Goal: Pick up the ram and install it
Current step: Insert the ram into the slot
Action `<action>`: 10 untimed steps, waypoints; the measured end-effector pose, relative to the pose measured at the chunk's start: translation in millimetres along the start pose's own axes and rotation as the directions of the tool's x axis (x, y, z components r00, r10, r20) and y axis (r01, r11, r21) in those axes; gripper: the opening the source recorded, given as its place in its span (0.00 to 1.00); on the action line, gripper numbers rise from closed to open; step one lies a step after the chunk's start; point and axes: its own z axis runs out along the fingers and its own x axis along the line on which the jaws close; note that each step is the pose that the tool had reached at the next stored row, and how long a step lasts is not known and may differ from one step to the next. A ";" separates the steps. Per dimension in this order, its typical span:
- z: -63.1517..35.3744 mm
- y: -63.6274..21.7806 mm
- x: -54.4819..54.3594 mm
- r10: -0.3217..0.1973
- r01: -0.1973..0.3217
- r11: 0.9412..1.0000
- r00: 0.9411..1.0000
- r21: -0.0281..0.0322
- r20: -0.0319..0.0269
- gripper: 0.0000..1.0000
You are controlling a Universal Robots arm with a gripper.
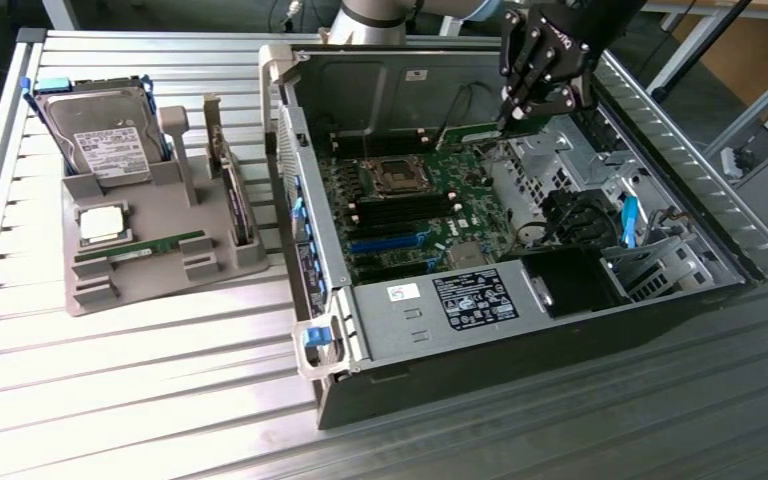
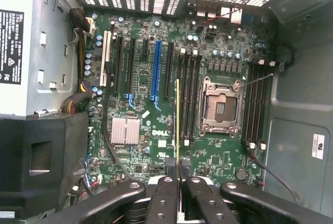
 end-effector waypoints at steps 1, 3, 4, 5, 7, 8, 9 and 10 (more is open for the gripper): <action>0.3 0.0 0.0 0.000 0.000 1.000 1.000 0.000 0.000 0.11; 1.3 0.0 0.1 0.000 0.000 1.000 1.000 0.000 0.000 0.11; 1.7 0.0 0.2 0.000 0.000 1.000 1.000 0.000 0.000 0.11; 2.1 -0.1 0.2 0.000 0.000 1.000 1.000 0.000 0.000 0.11; 2.7 -0.1 0.3 0.000 0.000 1.000 1.000 0.000 0.000 0.11; 3.0 -0.1 0.3 0.000 0.000 1.000 1.000 0.000 0.000 0.11; 3.4 -0.1 0.4 0.000 0.000 1.000 1.000 0.000 0.000 0.11; 3.7 -0.1 0.4 0.000 0.000 1.000 1.000 0.000 0.000 0.11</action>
